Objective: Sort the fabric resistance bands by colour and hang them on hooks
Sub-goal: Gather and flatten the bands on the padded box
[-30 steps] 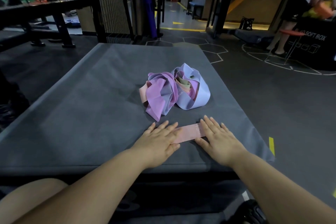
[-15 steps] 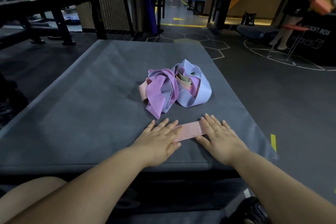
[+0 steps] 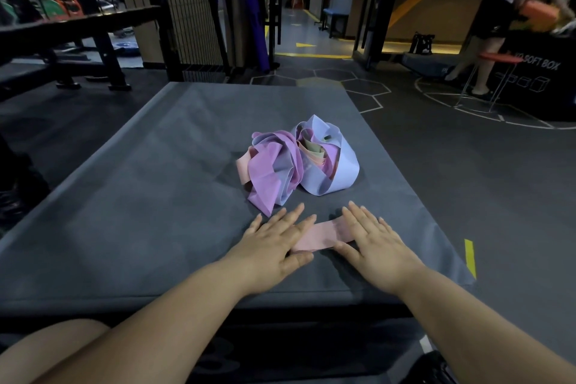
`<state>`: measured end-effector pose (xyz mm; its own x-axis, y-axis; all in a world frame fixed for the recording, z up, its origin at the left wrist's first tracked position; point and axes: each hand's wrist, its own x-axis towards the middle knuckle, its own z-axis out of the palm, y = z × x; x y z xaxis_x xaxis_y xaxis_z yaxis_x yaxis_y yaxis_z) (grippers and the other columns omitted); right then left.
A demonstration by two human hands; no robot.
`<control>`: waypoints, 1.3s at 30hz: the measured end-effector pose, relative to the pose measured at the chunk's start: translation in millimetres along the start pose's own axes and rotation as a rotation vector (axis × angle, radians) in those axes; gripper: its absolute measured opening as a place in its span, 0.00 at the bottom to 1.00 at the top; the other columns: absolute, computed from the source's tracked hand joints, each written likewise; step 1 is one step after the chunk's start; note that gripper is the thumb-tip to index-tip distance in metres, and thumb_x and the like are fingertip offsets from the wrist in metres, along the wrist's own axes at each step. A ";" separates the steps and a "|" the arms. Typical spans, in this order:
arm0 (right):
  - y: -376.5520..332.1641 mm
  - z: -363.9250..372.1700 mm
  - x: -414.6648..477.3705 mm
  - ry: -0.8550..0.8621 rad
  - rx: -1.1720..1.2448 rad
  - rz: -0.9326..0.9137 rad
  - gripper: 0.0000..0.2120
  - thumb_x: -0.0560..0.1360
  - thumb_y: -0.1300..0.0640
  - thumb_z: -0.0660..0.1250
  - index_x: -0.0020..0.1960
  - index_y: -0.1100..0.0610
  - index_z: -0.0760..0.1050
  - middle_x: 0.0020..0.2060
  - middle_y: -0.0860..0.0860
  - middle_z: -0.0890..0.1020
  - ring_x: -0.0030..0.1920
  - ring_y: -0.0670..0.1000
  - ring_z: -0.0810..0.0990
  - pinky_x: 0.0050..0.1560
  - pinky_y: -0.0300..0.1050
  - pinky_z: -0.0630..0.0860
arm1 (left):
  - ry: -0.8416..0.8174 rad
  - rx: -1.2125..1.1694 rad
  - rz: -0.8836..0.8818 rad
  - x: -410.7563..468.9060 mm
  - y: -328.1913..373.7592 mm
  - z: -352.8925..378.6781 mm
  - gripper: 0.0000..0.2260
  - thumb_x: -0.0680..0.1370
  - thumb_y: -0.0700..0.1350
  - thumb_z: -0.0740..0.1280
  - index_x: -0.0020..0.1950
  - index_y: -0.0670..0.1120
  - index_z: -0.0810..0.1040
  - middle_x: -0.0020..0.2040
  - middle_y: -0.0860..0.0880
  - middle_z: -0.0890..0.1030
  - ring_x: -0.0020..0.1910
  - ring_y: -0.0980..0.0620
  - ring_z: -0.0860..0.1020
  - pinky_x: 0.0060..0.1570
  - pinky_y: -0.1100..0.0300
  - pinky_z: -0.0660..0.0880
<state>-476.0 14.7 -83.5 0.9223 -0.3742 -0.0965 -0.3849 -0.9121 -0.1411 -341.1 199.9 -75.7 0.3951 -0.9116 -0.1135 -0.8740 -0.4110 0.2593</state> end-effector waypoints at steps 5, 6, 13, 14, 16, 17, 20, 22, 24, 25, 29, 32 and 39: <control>0.6 -10.9 -3.1 0.105 0.062 0.083 0.32 0.82 0.39 0.47 0.80 0.51 0.46 0.80 0.48 0.50 0.79 0.49 0.49 0.77 0.48 0.52 | 0.279 -0.145 -0.081 2.1 0.2 -7.0 0.23 0.81 0.58 0.56 0.76 0.54 0.62 0.76 0.54 0.63 0.74 0.53 0.60 0.71 0.58 0.58; 0.4 -12.9 -2.9 0.160 0.057 0.141 0.31 0.82 0.40 0.48 0.80 0.52 0.50 0.78 0.50 0.57 0.77 0.52 0.54 0.75 0.49 0.57 | 0.321 -0.165 -0.135 2.7 -0.4 -7.1 0.21 0.81 0.57 0.57 0.73 0.52 0.67 0.72 0.53 0.69 0.71 0.52 0.65 0.68 0.58 0.62; 1.0 -21.1 3.6 0.208 0.232 0.403 0.20 0.80 0.41 0.54 0.41 0.54 0.73 0.47 0.54 0.73 0.54 0.59 0.73 0.51 0.49 0.70 | 0.317 -0.198 -0.296 3.8 0.4 -7.3 0.10 0.78 0.55 0.63 0.54 0.52 0.78 0.55 0.53 0.76 0.55 0.51 0.74 0.55 0.55 0.72; 1.0 -21.0 4.4 0.193 0.262 0.418 0.20 0.79 0.41 0.55 0.38 0.54 0.72 0.46 0.54 0.74 0.51 0.58 0.73 0.48 0.48 0.69 | 0.301 -0.198 -0.297 3.3 1.2 -7.1 0.10 0.78 0.55 0.63 0.53 0.52 0.77 0.55 0.53 0.75 0.55 0.51 0.74 0.54 0.54 0.73; 0.9 -20.5 6.3 0.165 0.282 0.439 0.17 0.77 0.42 0.57 0.36 0.53 0.71 0.45 0.54 0.76 0.48 0.58 0.74 0.44 0.46 0.68 | 0.292 -0.199 -0.297 3.0 2.0 -6.1 0.09 0.77 0.55 0.64 0.52 0.52 0.77 0.54 0.53 0.74 0.54 0.51 0.74 0.54 0.53 0.73; 0.6 -20.6 7.2 0.154 0.272 0.443 0.16 0.75 0.44 0.58 0.36 0.53 0.72 0.44 0.54 0.77 0.47 0.58 0.75 0.43 0.45 0.68 | 0.295 -0.201 -0.298 3.1 1.7 -5.5 0.09 0.77 0.55 0.64 0.51 0.52 0.77 0.54 0.54 0.74 0.54 0.51 0.74 0.54 0.53 0.73; 1.7 -22.0 9.5 0.126 0.277 0.458 0.12 0.74 0.49 0.61 0.37 0.54 0.75 0.43 0.53 0.78 0.46 0.58 0.77 0.40 0.44 0.69 | 0.308 -0.214 -0.296 3.0 1.7 -4.8 0.08 0.76 0.55 0.66 0.49 0.52 0.75 0.52 0.54 0.74 0.53 0.51 0.73 0.53 0.54 0.73; 2.5 -24.1 10.8 0.120 0.367 0.483 0.09 0.74 0.51 0.62 0.38 0.54 0.75 0.40 0.51 0.79 0.44 0.56 0.77 0.37 0.44 0.69 | 0.322 -0.222 -0.292 2.5 2.8 -5.5 0.07 0.75 0.54 0.67 0.47 0.53 0.73 0.50 0.55 0.75 0.51 0.51 0.73 0.49 0.55 0.72; 2.7 -26.1 13.0 0.140 0.498 0.500 0.07 0.73 0.52 0.63 0.39 0.53 0.73 0.37 0.50 0.78 0.39 0.52 0.76 0.35 0.44 0.67 | 0.323 -0.232 -0.293 1.9 3.2 -6.6 0.08 0.75 0.54 0.67 0.45 0.54 0.70 0.45 0.56 0.75 0.47 0.51 0.73 0.44 0.56 0.70; 3.3 -26.6 14.7 0.158 0.552 0.499 0.07 0.73 0.53 0.63 0.38 0.54 0.73 0.35 0.49 0.78 0.37 0.52 0.75 0.34 0.44 0.67 | 0.316 -0.241 -0.295 1.5 3.0 -7.4 0.08 0.75 0.54 0.67 0.45 0.53 0.69 0.43 0.56 0.75 0.46 0.51 0.74 0.42 0.56 0.70; 2.9 -26.7 20.7 0.235 0.780 0.492 0.07 0.73 0.56 0.65 0.38 0.58 0.75 0.34 0.52 0.81 0.38 0.55 0.78 0.38 0.46 0.72 | 0.266 -0.383 -0.336 -0.7 -0.5 -11.8 0.10 0.73 0.54 0.70 0.44 0.53 0.70 0.38 0.56 0.78 0.39 0.54 0.75 0.38 0.58 0.70; -3.1 -25.8 26.4 0.282 0.965 0.473 0.05 0.71 0.59 0.66 0.37 0.58 0.75 0.32 0.55 0.83 0.38 0.56 0.81 0.41 0.49 0.75 | 0.243 -0.514 -0.358 -5.6 -4.9 -15.3 0.10 0.72 0.51 0.72 0.41 0.52 0.71 0.35 0.55 0.80 0.31 0.57 0.73 0.34 0.62 0.67; -44.5 -24.8 41.4 0.305 0.989 0.376 0.08 0.71 0.51 0.71 0.40 0.55 0.77 0.35 0.51 0.84 0.42 0.57 0.84 0.49 0.57 0.82 | 0.237 -0.669 -0.404 -34.2 -31.2 -29.7 0.14 0.71 0.45 0.74 0.48 0.57 0.72 0.38 0.55 0.82 0.33 0.59 0.76 0.35 0.65 0.69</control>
<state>-419.8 35.7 -56.8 0.6582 -0.7495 -0.0706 -0.3758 -0.2459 -0.8935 -319.0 244.0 -51.5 0.7584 -0.6379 -0.1340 -0.3271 -0.5503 0.7682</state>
